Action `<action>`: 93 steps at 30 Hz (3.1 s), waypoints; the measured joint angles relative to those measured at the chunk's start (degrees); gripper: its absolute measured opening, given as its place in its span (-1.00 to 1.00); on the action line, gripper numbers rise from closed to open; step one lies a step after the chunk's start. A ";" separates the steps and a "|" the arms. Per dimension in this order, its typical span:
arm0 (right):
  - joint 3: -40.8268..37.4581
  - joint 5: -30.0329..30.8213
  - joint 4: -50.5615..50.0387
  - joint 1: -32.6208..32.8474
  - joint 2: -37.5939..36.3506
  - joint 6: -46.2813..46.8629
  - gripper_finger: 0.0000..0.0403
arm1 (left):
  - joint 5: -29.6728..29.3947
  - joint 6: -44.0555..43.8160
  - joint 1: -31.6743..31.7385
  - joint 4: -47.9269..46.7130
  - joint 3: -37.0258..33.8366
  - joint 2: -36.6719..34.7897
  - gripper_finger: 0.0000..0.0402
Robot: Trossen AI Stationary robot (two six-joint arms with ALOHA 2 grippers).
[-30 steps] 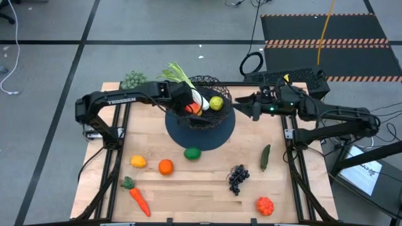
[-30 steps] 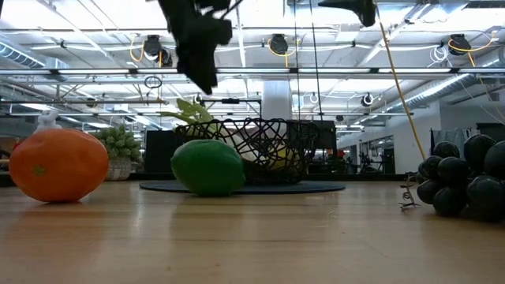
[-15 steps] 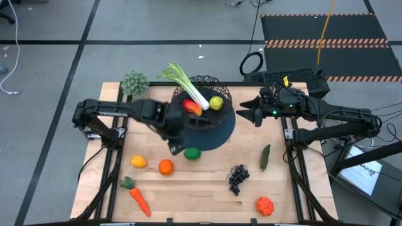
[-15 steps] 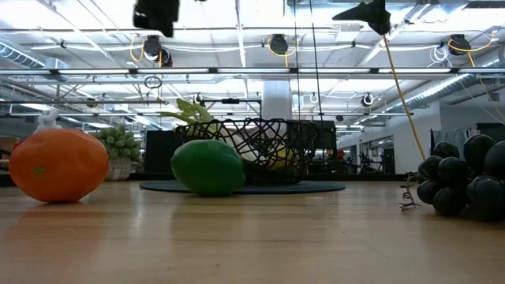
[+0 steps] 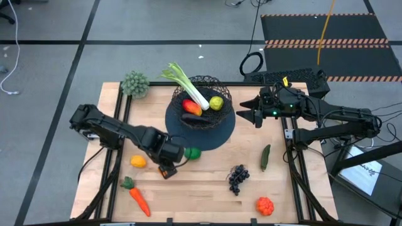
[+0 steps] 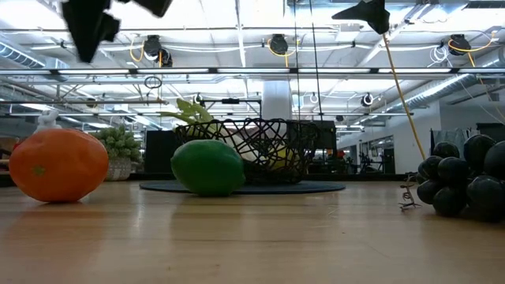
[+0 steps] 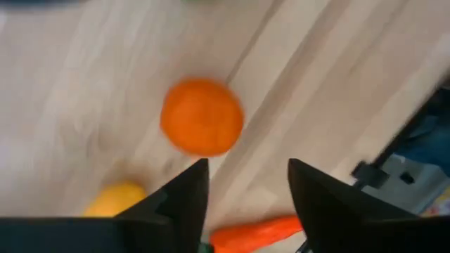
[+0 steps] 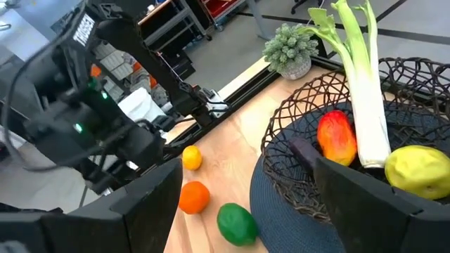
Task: Build produce basket
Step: Put the orange carrot into the wire basket
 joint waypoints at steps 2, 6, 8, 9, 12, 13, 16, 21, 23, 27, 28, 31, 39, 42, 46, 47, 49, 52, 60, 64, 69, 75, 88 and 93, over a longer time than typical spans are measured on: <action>0.00 0.00 0.00 0.00 0.00 0.05 0.55 | 1.33 -3.73 -0.82 0.03 -2.23 0.00 0.12; 0.00 0.00 -0.04 0.00 0.00 0.18 0.55 | 8.43 -13.49 -0.98 -0.28 -6.92 0.00 0.33; 0.00 0.00 -0.04 0.00 0.00 0.20 0.55 | 12.15 -16.50 -0.99 0.29 -8.64 0.00 0.40; 0.00 -0.02 -0.04 0.00 0.00 0.20 0.55 | 13.59 -17.53 -0.99 0.62 -9.43 0.00 0.43; 0.00 -0.02 -0.04 0.00 0.00 0.20 0.55 | 15.53 -19.41 -1.80 1.29 -11.02 0.00 0.51; 0.00 -0.01 -0.04 0.00 0.00 0.20 0.55 | 15.90 -19.84 -2.16 1.25 -11.38 0.00 0.54; 0.00 -0.02 -0.04 0.00 0.00 0.22 0.55 | 17.63 -23.54 -3.49 1.27 -12.37 0.00 0.60; 0.00 -0.02 -0.07 0.00 0.00 0.18 0.55 | 23.74 -30.79 -6.71 3.06 -14.35 0.00 0.62; 0.00 -0.02 -0.15 0.00 0.00 0.14 0.55 | 25.01 -32.98 -8.32 3.96 -14.46 0.00 0.59; 0.00 -0.04 -0.33 0.00 0.00 0.11 0.55 | 25.18 -41.31 -11.37 6.02 -14.46 0.00 0.49; 0.00 -0.04 -0.32 -0.02 0.00 0.11 0.55 | 25.17 -43.65 -12.26 6.94 -14.46 0.00 0.46; 0.00 -0.04 -0.33 0.00 0.00 0.05 0.55 | 24.05 -52.62 -15.26 10.08 -14.46 0.00 0.38; 0.00 -0.04 -0.33 -0.02 0.00 -0.35 0.55 | 12.32 -80.09 -23.63 15.54 -14.46 0.00 0.27; 0.00 -0.04 -0.33 0.00 0.00 -0.58 0.55 | 11.58 -83.18 -25.55 13.84 -14.46 0.12 0.28; 0.00 -0.06 -0.36 -0.01 0.02 -0.63 0.55 | 10.24 -83.92 -26.88 10.68 -14.46 0.61 0.30; 0.00 -0.07 -0.38 -0.01 0.02 -0.59 0.55 | 10.06 -83.94 -27.17 9.84 -14.46 0.61 0.30; 0.00 -0.07 -0.70 -0.01 0.02 -0.12 0.55 | 9.94 -84.00 -27.57 8.34 -14.46 0.59 0.30; 0.00 -0.09 -1.63 -0.02 0.02 0.18 0.55 | 9.83 -83.48 -27.99 5.91 -14.46 0.59 0.28; 0.00 -1.53 -2.70 -0.02 0.00 0.20 0.55 | 10.12 -83.36 -28.14 6.92 -14.46 3.78 0.25; 0.00 -1.53 -2.65 -0.02 0.00 0.22 0.55 | 10.21 -83.22 -28.20 8.94 -14.46 6.70 0.26; 0.00 -1.53 -2.49 -0.02 0.00 0.22 0.55 | 10.37 -82.46 -28.20 11.17 -14.48 10.02 0.26; 0.00 -1.53 -2.47 -0.02 0.00 1.95 0.55 | 12.49 -82.27 -28.11 11.73 -14.48 12.40 0.26; 0.00 -1.53 -2.47 -0.02 0.00 0.32 0.55 | 11.11 -79.53 -27.99 13.88 -14.48 16.11 0.12; 0.00 -1.49 -2.49 -0.02 0.00 -0.17 0.55 | 10.54 -76.03 -27.69 13.64 -14.48 15.92 -0.14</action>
